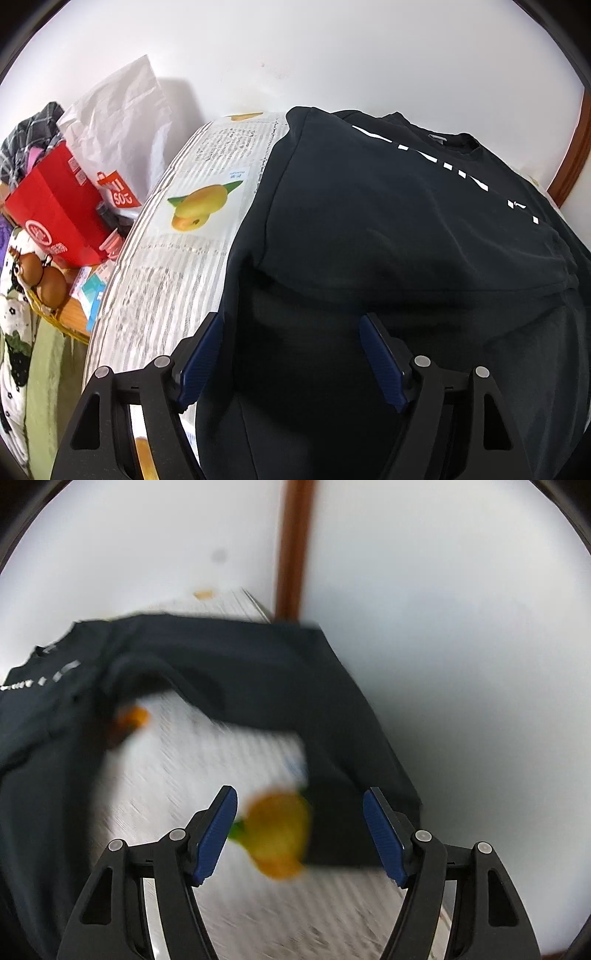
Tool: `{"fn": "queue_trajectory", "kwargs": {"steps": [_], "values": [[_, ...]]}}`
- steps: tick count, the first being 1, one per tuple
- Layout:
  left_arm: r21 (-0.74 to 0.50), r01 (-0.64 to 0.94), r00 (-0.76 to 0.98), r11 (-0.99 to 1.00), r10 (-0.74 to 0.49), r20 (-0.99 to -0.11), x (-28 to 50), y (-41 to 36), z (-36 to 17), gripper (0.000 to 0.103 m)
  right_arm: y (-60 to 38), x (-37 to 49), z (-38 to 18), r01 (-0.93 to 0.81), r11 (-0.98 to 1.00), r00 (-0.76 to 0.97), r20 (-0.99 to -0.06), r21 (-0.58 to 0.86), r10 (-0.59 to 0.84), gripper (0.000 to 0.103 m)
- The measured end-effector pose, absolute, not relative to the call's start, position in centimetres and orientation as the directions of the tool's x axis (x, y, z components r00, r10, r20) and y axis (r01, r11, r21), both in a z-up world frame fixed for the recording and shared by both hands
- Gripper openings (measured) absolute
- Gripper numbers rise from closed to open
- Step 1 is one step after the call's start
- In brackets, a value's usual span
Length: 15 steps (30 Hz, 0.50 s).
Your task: Fold small clothes
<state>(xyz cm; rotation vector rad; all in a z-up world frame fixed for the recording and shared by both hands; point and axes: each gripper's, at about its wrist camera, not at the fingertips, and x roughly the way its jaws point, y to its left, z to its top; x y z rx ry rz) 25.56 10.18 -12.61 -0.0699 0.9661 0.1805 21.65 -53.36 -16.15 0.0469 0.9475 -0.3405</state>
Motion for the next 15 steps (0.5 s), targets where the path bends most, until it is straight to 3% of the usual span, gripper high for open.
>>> {"fn": "queue_trajectory", "kwargs": {"steps": [4,5,7,8,15], "values": [[0.000,-0.201,0.548,0.980,0.113,-0.829,24.6,10.5,-12.5,0.074,-54.5,20.9,-18.4,0.333,0.937,0.519,-0.809,-0.108,-0.277,0.068],[-0.006,-0.203,0.548,0.979,0.109,-0.829,24.3,10.6,-12.4,0.074,-54.6,20.6,-18.5,0.340,0.935,0.539,-0.795,-0.095,-0.277,0.059],[-0.006,-0.206,0.549,0.979,0.111,-0.829,23.7,10.9,-12.2,0.074,-54.7,20.7,-18.4,0.351,0.930,0.543,-0.784,-0.112,-0.300,0.019],[-0.003,-0.205,0.552,0.979,0.113,-0.826,23.4,11.0,-12.0,0.074,-54.8,20.8,-18.4,0.354,0.926,0.534,-0.785,-0.130,-0.314,0.009],[-0.012,-0.193,0.568,0.981,0.102,-0.817,21.6,12.8,-11.1,0.074,-50.1,21.9,-12.3,0.290,0.945,0.610,-0.732,-0.151,-0.304,0.005]]}}
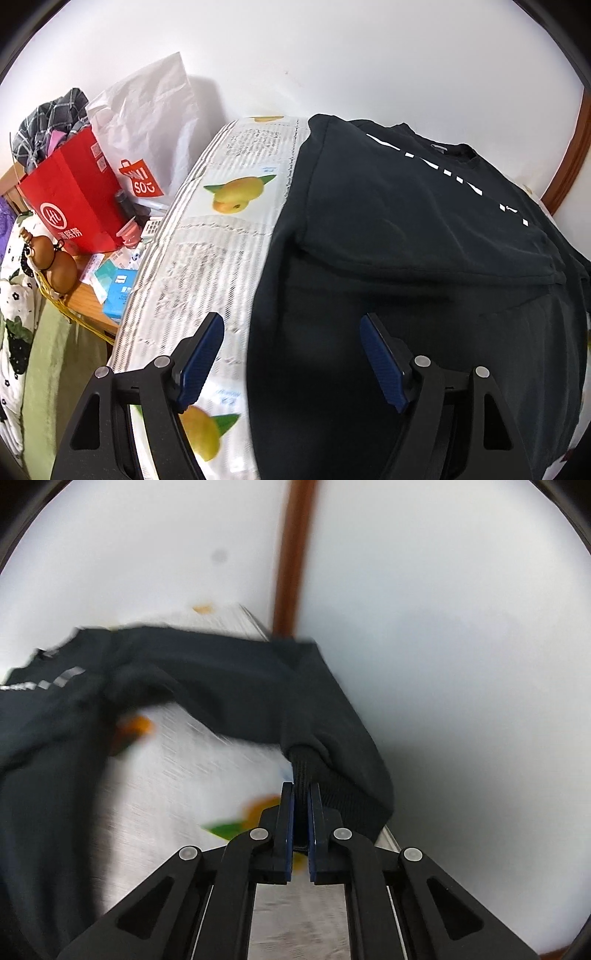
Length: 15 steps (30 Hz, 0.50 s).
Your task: Fold small clothes
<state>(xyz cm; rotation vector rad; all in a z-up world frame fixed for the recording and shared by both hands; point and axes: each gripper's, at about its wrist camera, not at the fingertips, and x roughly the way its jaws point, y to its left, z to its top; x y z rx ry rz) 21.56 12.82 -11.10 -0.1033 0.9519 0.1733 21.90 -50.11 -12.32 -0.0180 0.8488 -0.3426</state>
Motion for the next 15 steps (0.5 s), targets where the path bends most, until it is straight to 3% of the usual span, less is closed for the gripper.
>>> {"fn": "queue_trajectory", "kwargs": {"steps": [7,15], "values": [[-0.053,-0.146,0.569,0.988,0.040,-0.821,19.1,15.2,-12.1,0.074,-38.7,24.0,-4.3,0.130,0.985,0.727,-0.664,-0.113,-0.172,0.005],[-0.095,-0.138,0.607,0.986,0.008,-0.795,17.6,19.1,-11.4,0.074,-19.8,28.7,-0.1,-0.177,0.984,0.730,-0.668,0.017,0.143,0.005]]}}
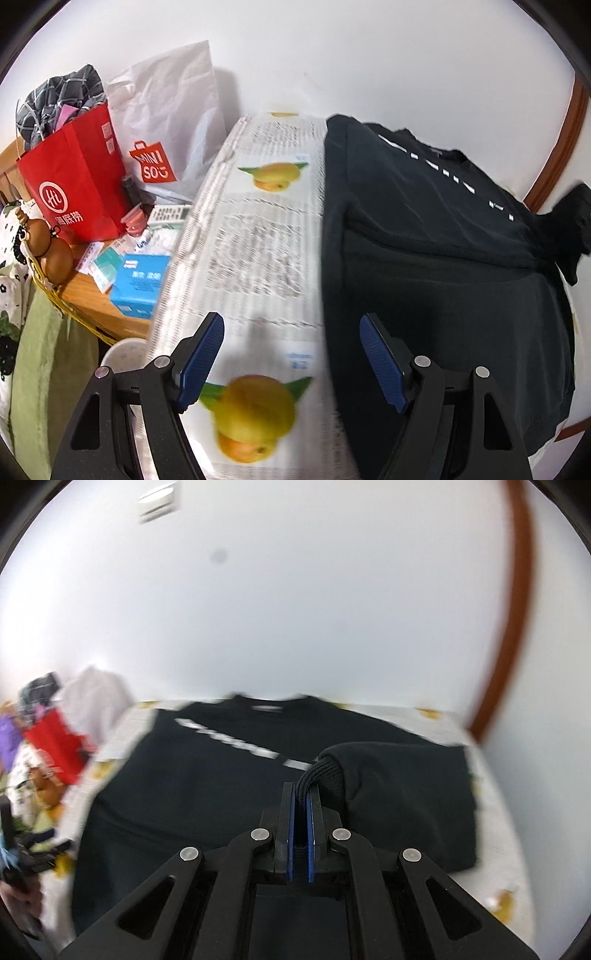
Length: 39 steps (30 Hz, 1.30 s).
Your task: Fold small clothes
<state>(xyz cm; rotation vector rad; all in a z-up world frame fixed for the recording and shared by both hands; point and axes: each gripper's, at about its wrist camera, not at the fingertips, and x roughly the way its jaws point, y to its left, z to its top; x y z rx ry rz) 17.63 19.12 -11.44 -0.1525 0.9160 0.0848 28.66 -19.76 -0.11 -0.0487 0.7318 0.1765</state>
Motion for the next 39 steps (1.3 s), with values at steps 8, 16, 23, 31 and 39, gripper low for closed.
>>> {"fn": "queue_trajectory", "kwargs": {"steps": [8,16,23,31,39], "values": [[-0.135,-0.174,0.633,0.976,0.006,-0.774,17.8,23.4,-10.7,0.074,-5.1,32.4,-0.8,-0.408,0.904,0.643,-0.662,0.129,0.385,0.005],[-0.181,-0.160,0.652,0.970,-0.034,-0.758,19.9,23.7,-10.0,0.074,-0.2,36.9,-5.4,-0.479,0.851,0.548,-0.683,0.216,0.482,0.009],[-0.160,-0.056,0.656,0.985,-0.084,-0.750,24.4,18.6,-9.0,0.074,-4.1,36.7,-6.3,-0.444,0.875,0.599,-0.662,0.192,0.450,0.035],[-0.198,0.022,0.629,0.980,-0.167,-0.760,30.6,13.1,-10.7,0.069,-17.2,35.0,-8.8,-0.238,0.969,0.672,-0.731,-0.060,0.119,0.040],[-0.119,0.022,0.575,0.993,-0.110,-0.811,31.7,10.9,-13.0,0.057,-28.2,34.8,-15.9,-0.039,0.988,0.547,-0.830,-0.149,-0.104,0.042]]}}
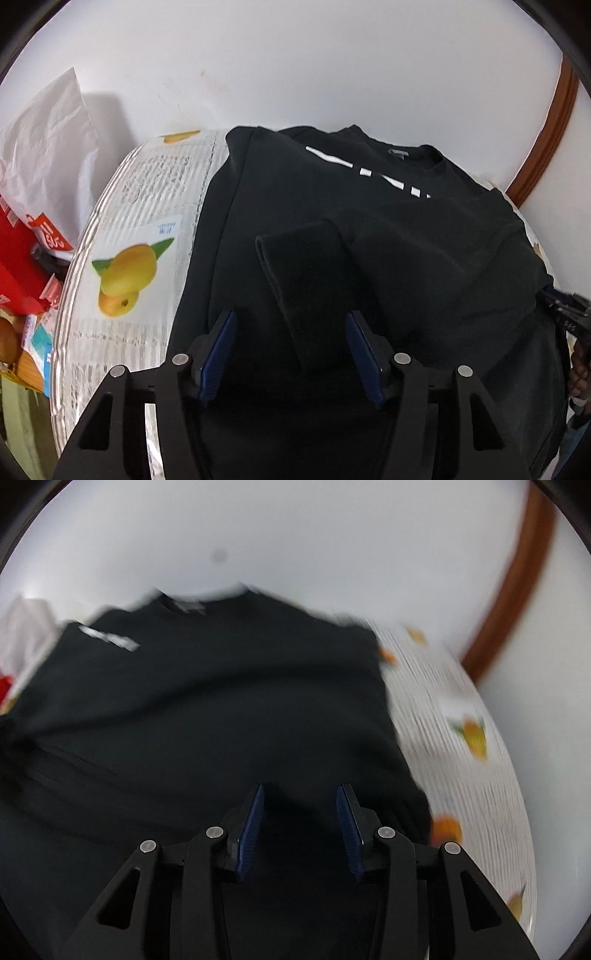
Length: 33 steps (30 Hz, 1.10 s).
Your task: Fold small clothes
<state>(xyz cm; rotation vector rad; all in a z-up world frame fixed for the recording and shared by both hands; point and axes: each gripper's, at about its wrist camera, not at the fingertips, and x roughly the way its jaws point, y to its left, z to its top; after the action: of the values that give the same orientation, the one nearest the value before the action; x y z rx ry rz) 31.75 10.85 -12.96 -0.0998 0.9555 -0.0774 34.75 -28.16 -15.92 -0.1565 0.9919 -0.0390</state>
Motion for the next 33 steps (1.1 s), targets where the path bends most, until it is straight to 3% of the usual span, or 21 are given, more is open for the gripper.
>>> {"fn": "queue_trajectory", "kwargs": {"steps": [12,18,29,33], "values": [[-0.069,-0.073,0.583,0.995,-0.013,-0.812,22.3,13.3,-11.9,0.059,-34.9,26.2,-15.6,0.028,1.000,0.605,-0.796,0.011,-0.008,0.062],[-0.076,-0.113,0.592,0.991,0.006,-0.806,17.1,13.8,-12.1,0.059,-35.1,20.1,-15.8,0.043,0.997,0.625,-0.777,-0.059,-0.073,0.062],[-0.083,-0.112,0.606,0.990,0.002,-0.796,10.7,12.5,-12.4,0.059,-36.0,13.2,-16.7,0.058,0.998,0.617,-0.785,-0.030,-0.060,0.062],[-0.128,-0.095,0.575,0.987,-0.050,-0.817,9.1,12.3,-13.4,0.059,-36.2,11.8,-17.3,0.056,0.998,0.607,-0.794,-0.009,-0.042,0.062]]}}
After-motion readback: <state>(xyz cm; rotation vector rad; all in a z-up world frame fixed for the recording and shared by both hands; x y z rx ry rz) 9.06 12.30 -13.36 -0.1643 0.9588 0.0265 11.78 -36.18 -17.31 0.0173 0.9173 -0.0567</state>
